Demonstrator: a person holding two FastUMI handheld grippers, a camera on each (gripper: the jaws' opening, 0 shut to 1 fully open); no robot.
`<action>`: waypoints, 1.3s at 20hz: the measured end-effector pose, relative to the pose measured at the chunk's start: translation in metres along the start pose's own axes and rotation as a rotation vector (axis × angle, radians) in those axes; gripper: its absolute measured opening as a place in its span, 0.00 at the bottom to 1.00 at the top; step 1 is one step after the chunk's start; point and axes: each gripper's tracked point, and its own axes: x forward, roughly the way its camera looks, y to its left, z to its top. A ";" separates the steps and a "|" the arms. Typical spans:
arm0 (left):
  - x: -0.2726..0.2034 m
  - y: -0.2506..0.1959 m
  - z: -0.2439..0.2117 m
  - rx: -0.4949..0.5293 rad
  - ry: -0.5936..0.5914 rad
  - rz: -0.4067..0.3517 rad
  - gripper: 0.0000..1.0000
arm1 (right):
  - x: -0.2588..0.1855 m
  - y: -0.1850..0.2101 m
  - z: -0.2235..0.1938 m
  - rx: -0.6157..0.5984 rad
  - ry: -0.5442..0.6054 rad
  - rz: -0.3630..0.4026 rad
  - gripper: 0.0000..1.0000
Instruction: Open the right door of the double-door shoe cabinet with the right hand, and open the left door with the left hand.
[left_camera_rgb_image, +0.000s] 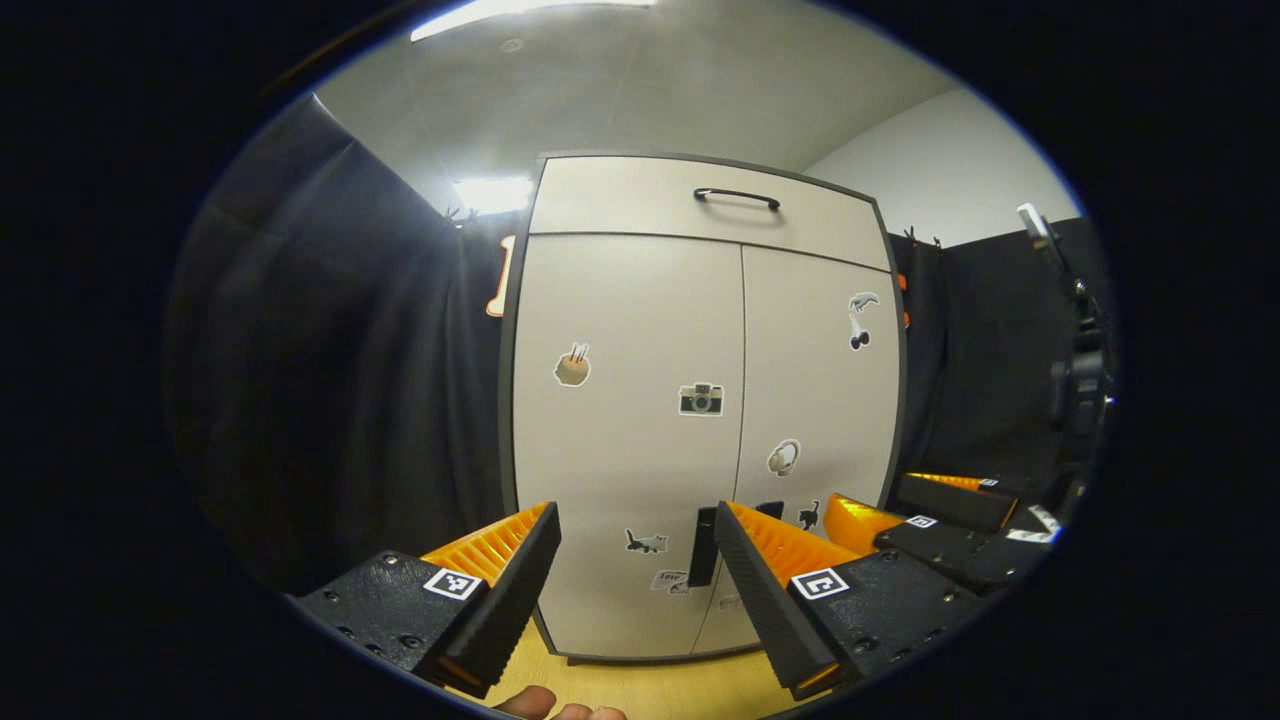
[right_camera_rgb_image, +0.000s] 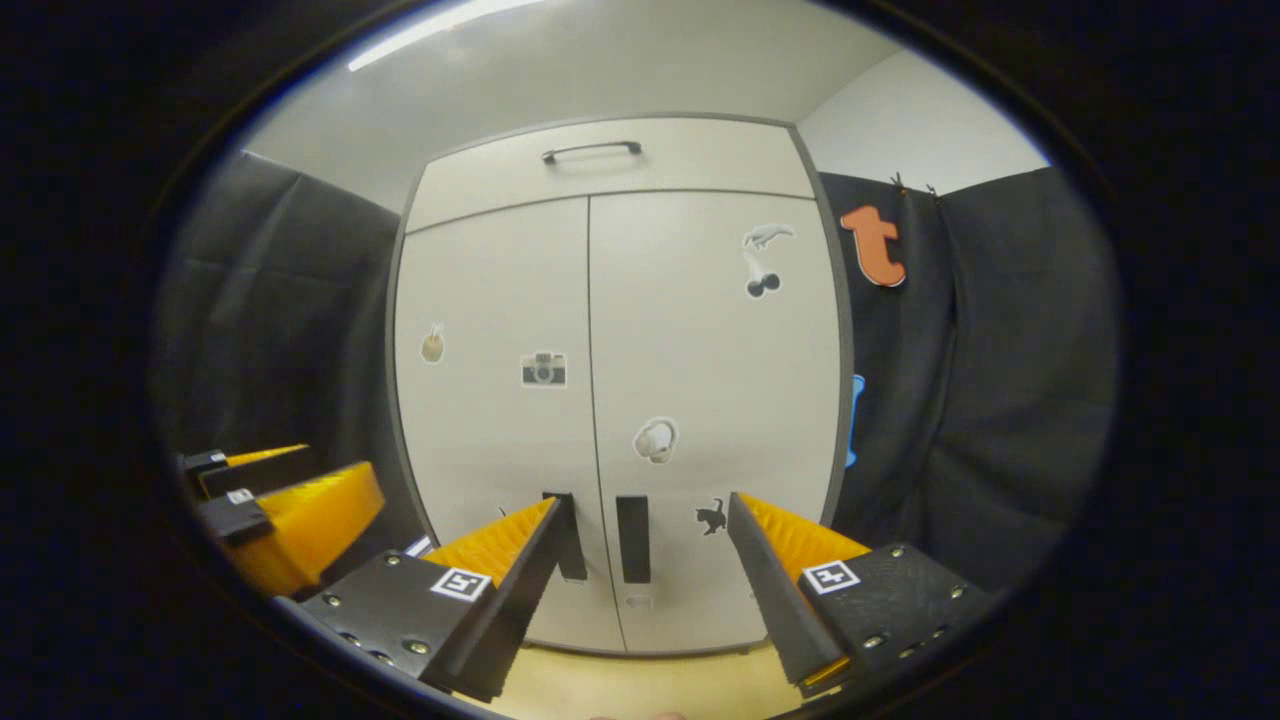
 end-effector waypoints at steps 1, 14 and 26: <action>-0.001 0.006 -0.001 0.002 0.002 0.012 0.96 | 0.013 0.002 -0.009 -0.004 0.011 0.004 0.94; -0.012 0.099 -0.014 -0.001 0.035 0.238 0.96 | 0.133 0.007 -0.120 0.027 0.206 -0.006 0.59; -0.024 0.122 -0.031 -0.027 0.077 0.284 0.96 | 0.134 0.010 -0.122 0.029 0.160 -0.016 0.23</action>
